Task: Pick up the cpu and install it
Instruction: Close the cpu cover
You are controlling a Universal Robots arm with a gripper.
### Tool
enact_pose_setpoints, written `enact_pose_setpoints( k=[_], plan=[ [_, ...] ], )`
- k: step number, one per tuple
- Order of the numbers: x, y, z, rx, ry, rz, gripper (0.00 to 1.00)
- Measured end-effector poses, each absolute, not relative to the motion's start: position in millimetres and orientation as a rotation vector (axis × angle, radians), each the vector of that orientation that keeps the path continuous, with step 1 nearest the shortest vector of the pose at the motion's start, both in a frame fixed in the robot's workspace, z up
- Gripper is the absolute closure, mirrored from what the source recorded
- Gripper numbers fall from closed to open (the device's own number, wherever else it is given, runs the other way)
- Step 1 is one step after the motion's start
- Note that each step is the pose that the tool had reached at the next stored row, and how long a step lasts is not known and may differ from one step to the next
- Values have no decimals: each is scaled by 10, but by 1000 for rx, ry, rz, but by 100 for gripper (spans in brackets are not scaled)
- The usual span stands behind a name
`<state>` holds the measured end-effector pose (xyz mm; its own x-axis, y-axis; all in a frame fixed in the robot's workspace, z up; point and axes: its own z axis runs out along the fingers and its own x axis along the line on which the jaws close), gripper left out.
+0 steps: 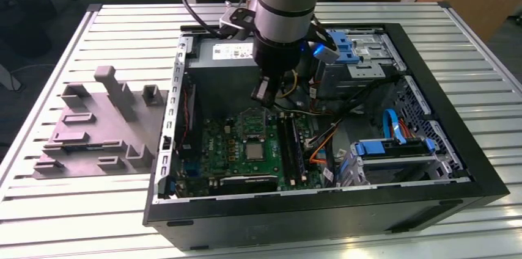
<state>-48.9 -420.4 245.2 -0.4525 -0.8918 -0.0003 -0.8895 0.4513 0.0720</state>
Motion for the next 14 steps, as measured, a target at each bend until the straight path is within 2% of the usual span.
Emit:
enact_pose_setpoints(
  k=[14],
  plan=[
    [-509,-4204,2460,1633,-2633,-85,89]
  ],
)
